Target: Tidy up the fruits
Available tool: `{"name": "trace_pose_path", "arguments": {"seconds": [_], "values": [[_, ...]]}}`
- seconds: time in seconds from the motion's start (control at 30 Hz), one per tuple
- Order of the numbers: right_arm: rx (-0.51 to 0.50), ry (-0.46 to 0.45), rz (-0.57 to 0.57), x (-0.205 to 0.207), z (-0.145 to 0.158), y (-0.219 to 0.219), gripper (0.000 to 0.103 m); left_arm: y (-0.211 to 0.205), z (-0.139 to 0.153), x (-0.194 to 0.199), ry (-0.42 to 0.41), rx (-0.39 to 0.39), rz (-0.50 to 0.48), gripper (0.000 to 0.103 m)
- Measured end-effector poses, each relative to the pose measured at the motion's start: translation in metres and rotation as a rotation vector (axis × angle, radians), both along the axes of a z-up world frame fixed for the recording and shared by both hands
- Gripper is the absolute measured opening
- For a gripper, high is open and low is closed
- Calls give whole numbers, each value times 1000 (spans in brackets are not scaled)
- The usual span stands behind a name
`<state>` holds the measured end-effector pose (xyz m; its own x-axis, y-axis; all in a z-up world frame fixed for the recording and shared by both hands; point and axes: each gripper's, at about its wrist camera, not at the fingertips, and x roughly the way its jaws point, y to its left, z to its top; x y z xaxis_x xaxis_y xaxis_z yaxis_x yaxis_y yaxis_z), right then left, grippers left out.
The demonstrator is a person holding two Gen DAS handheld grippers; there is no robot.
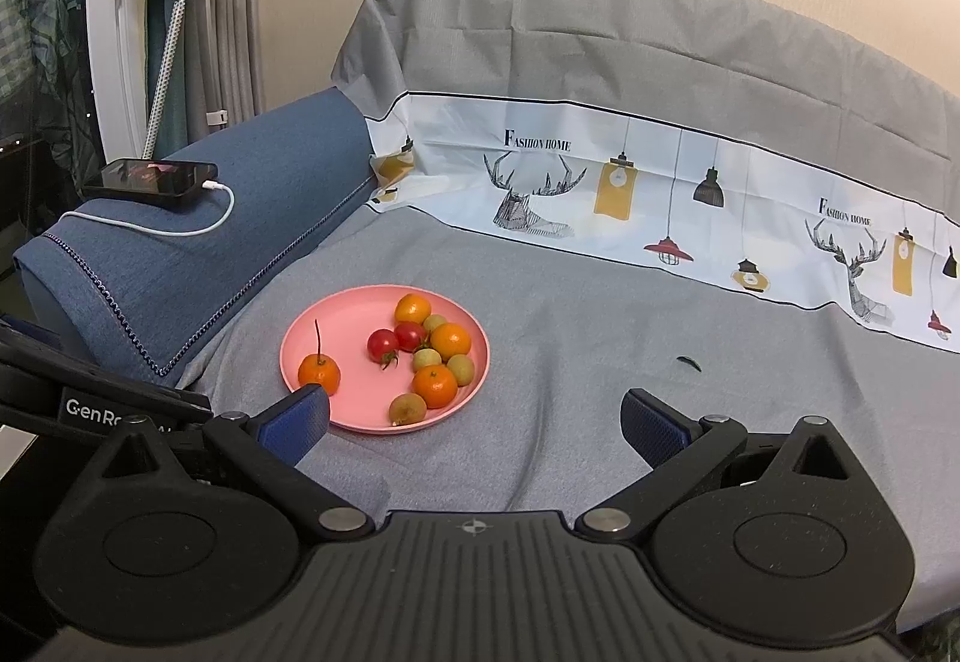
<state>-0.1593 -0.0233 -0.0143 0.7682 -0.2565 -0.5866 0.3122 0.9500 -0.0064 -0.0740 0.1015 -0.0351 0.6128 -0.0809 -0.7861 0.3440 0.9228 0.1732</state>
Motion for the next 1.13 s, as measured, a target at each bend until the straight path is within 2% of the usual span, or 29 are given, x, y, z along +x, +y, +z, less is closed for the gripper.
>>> {"name": "trace_pose_path", "arguments": {"seconds": [1.13], "values": [[8,5,3,4,-6,3,102,2,-8,6,25,21,19,103]]}}
